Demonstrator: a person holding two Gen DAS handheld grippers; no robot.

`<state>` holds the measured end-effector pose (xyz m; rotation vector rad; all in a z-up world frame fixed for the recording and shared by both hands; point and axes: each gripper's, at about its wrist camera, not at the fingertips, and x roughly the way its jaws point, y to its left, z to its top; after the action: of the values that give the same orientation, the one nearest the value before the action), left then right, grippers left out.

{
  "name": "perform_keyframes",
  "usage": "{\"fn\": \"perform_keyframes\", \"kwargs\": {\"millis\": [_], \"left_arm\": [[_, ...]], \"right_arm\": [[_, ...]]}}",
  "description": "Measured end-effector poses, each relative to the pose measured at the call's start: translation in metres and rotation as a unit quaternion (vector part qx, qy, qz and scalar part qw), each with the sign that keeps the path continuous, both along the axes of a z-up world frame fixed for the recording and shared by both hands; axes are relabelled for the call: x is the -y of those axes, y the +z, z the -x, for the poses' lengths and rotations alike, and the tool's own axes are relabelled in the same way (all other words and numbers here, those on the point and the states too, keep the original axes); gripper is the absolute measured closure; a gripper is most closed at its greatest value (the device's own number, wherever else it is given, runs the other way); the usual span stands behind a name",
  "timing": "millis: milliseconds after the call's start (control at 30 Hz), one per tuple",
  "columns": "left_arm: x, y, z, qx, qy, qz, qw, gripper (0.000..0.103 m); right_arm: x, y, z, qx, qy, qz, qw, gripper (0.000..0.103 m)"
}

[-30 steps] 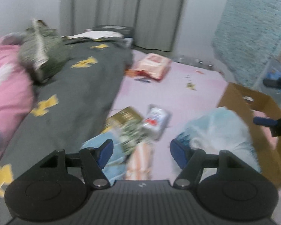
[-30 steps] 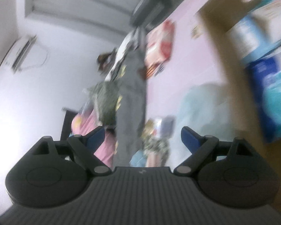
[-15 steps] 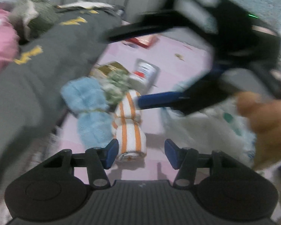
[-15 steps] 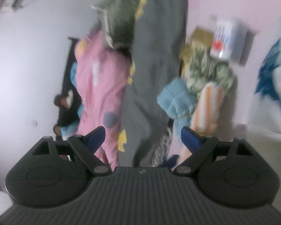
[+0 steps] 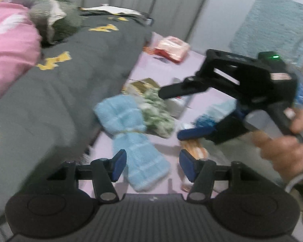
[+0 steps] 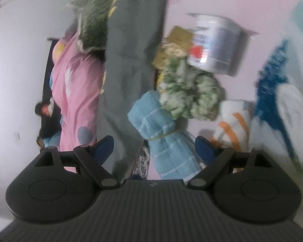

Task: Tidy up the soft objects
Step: 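Reach the right tool to the rolled blue towel and grasp it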

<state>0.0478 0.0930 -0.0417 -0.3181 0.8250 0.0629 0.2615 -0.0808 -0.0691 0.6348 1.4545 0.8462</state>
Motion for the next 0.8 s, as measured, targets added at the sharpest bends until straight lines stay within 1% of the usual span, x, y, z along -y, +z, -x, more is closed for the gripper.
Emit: {"fn": "perform_keyframes", "kwargs": {"millis": [100,167,233,300,367,500,567,600,633,667,733,800], "left_arm": [[-0.005,-0.006,-0.013,-0.025,0.024,-0.033,0.9989,0.044],[-0.004,-0.012,-0.02,-0.041,0.038,-0.055,0.9969,0.044],[-0.006,-0.017,-0.024,-0.052,0.039,-0.049,0.9967,0.044],[-0.007,-0.024,-0.029,-0.068,0.036,-0.036,0.9964,0.044],[-0.008,-0.03,-0.033,-0.077,0.039,-0.034,0.9957,0.044],[-0.006,-0.029,-0.036,-0.07,0.04,-0.04,0.9959,0.045],[-0.006,-0.031,-0.039,-0.068,0.036,-0.041,0.9962,0.053],[-0.004,-0.031,-0.04,-0.066,0.033,-0.04,0.9964,0.056],[-0.002,-0.03,-0.041,-0.065,0.031,-0.041,0.9966,0.057],[0.0,-0.028,-0.04,-0.062,0.029,-0.045,0.9967,0.057],[0.006,-0.021,-0.038,-0.051,0.023,-0.057,0.9968,0.057],[0.01,-0.014,-0.034,-0.04,0.019,-0.065,0.9969,0.057]], "right_arm": [[-0.025,-0.001,-0.003,0.018,0.032,0.008,0.999,0.019],[-0.038,-0.004,-0.004,0.035,0.047,0.03,0.998,0.024],[-0.047,-0.009,-0.006,0.042,0.058,0.045,0.996,0.031],[-0.057,-0.016,-0.007,0.044,0.069,0.052,0.995,0.035],[-0.061,-0.016,-0.007,0.055,0.081,0.059,0.993,0.037],[-0.076,-0.017,-0.004,0.078,0.1,0.069,0.989,0.038],[-0.081,-0.018,0.0,0.091,0.109,0.072,0.987,0.039],[-0.082,-0.018,0.003,0.097,0.113,0.073,0.986,0.042],[-0.083,-0.017,0.005,0.101,0.116,0.074,0.985,0.047],[-0.082,-0.017,0.006,0.101,0.117,0.073,0.985,0.049],[-0.08,-0.015,0.007,0.101,0.114,0.068,0.986,0.058],[-0.072,-0.011,0.01,0.102,0.111,0.056,0.987,0.061]]}}
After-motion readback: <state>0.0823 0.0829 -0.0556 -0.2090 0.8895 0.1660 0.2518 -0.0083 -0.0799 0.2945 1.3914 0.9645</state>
